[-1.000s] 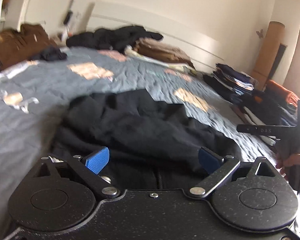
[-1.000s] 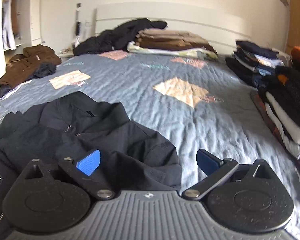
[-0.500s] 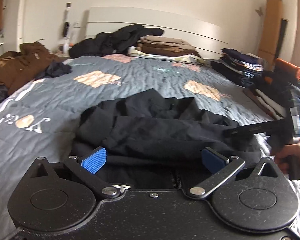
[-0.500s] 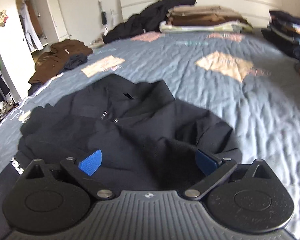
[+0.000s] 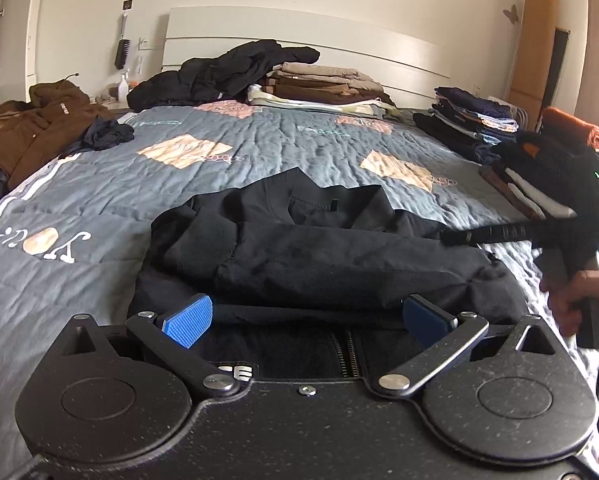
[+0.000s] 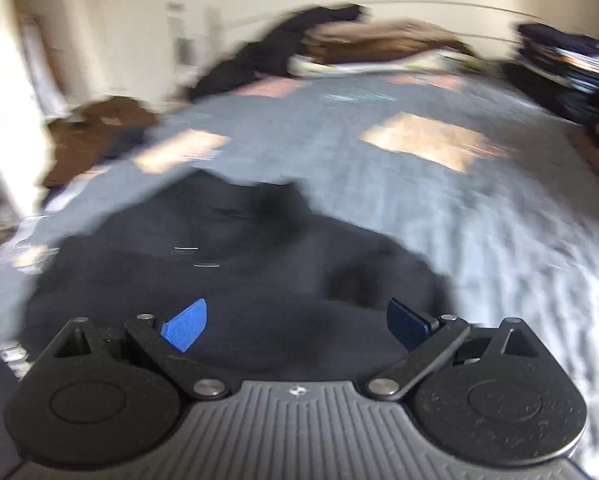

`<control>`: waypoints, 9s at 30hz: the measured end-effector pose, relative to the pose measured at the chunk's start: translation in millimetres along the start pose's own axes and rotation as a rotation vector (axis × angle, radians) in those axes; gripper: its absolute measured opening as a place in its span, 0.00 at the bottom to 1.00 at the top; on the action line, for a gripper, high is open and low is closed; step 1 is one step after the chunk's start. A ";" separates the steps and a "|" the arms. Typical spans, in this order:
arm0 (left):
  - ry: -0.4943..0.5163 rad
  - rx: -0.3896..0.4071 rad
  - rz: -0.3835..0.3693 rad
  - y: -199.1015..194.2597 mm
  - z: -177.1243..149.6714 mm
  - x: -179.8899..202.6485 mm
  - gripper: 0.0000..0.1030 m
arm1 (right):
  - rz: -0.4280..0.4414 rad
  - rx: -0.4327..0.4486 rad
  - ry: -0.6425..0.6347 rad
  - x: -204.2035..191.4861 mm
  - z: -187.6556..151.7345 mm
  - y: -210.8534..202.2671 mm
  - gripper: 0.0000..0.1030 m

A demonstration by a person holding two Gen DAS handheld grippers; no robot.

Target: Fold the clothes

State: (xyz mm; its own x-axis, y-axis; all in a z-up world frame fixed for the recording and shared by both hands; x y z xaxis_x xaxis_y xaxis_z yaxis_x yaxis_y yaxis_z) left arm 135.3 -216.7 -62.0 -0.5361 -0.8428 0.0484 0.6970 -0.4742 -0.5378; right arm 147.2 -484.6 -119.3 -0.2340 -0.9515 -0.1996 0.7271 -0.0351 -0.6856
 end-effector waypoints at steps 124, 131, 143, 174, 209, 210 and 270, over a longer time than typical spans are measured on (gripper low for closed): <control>0.075 0.026 -0.161 3.4 1.0 25.7 1.00 | 0.301 0.177 0.790 111.0 -16.7 22.9 0.92; -0.102 0.069 -0.255 10.2 3.4 12.0 1.00 | 0.362 0.239 0.766 99.2 -2.3 -0.8 0.93; -0.895 0.048 -0.759 120.0 -2.4 49.5 1.00 | 0.402 0.206 0.721 77.6 -18.6 -3.2 0.94; -1.004 0.062 -0.306 140.7 -39.5 -112.4 0.38 | 0.359 0.189 0.711 92.4 -43.6 3.6 0.92; -0.947 0.055 -0.415 161.2 -33.7 -43.9 0.99 | 0.474 0.251 0.585 12.8 -51.9 -167.7 0.97; -0.951 0.064 -0.396 157.3 -35.7 -59.3 0.99 | 0.469 0.241 0.585 13.7 -52.5 -167.1 0.97; 0.360 0.029 -0.027 -131.1 -102.1 -2.2 1.00 | -0.100 0.089 0.075 -86.5 -213.4 -267.3 0.97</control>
State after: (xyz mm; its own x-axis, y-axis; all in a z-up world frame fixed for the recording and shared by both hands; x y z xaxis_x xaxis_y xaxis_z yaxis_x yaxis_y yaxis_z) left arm -3.5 -126.7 -77.6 -0.6843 -0.6885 -0.2403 0.6909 -0.5067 -0.5157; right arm -164.6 -327.7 -68.1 -0.3535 -0.9165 -0.1873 0.7511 -0.1588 -0.6408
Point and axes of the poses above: each gripper's, at about its wrist camera, not at the fingertips, and y roughly the way its jaws point, x to its right, z to its top, the point moved 8 cm from there along y, roughly the way its jaws point, and after that the axes turned 5 degrees about y, right-handed, at the moved point
